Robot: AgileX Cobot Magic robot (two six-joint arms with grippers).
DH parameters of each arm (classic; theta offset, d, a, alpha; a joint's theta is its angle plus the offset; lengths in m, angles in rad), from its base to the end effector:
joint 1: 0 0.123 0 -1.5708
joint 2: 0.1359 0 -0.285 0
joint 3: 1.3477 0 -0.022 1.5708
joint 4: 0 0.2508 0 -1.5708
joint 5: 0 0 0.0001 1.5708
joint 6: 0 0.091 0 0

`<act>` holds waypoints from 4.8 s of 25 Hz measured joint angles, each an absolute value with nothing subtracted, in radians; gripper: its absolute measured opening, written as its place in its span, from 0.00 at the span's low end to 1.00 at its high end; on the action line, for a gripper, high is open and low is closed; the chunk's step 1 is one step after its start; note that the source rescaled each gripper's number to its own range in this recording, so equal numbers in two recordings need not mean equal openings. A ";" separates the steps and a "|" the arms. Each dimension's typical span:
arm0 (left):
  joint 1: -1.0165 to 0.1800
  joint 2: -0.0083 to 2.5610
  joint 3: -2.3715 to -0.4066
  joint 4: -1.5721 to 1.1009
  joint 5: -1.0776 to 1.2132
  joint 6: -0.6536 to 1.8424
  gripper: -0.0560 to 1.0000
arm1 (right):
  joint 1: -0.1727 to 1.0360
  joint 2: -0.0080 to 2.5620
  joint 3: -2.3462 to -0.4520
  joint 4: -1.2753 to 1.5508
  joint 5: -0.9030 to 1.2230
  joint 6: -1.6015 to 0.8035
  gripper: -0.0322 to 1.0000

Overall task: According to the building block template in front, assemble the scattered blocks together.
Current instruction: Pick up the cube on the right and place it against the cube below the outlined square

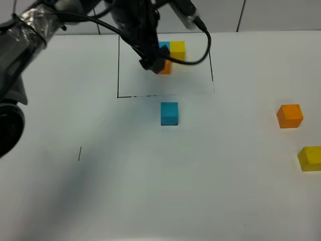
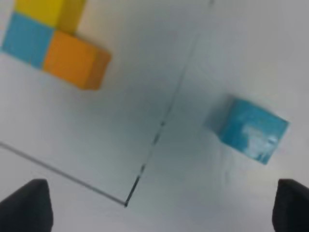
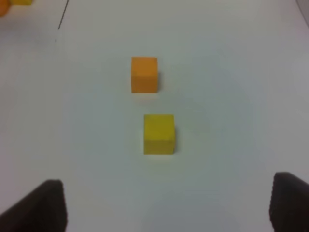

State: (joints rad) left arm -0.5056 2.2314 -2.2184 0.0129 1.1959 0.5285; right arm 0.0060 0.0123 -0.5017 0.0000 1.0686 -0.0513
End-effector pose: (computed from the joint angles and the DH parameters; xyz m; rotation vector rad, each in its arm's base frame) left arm 0.4307 -0.2372 0.2808 1.3333 2.3393 0.0246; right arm -0.0035 0.0000 0.2772 -0.0591 2.0621 -0.0280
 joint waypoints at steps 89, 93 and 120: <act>-0.032 -0.006 -0.505 0.013 1.062 -0.031 0.51 | 0.006 0.012 -0.502 0.000 1.069 -0.050 0.73; -0.032 -0.006 -0.505 0.013 1.062 -0.031 0.51 | 0.006 0.012 -0.502 0.000 1.069 -0.050 0.73; -0.032 -0.006 -0.504 0.013 1.062 -0.031 0.50 | 0.006 0.822 -0.751 -0.033 1.065 -0.025 0.99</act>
